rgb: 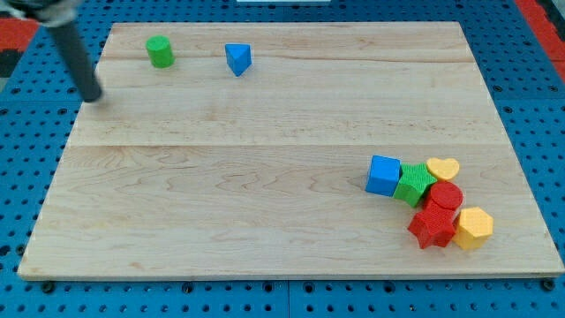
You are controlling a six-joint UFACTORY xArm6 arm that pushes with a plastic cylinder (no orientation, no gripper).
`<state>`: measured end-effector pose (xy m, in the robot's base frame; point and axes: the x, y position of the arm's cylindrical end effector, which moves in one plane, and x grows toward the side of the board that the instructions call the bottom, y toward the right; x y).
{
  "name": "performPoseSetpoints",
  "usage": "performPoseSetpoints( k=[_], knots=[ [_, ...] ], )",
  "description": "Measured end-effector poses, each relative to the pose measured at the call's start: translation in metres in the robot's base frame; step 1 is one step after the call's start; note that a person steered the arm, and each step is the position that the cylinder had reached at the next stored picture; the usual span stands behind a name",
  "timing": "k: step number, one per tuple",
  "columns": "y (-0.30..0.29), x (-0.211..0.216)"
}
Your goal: Move the green circle above the blue cube
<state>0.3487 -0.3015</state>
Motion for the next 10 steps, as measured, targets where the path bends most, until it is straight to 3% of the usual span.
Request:
performPoseSetpoints(
  k=[3,5,6,7,9,10],
  knots=[
    [0.007,-0.104],
    [0.122,-0.081],
    [0.026,-0.078],
    [0.021,-0.079],
    [0.146,-0.093],
    [0.231,-0.055]
  ],
)
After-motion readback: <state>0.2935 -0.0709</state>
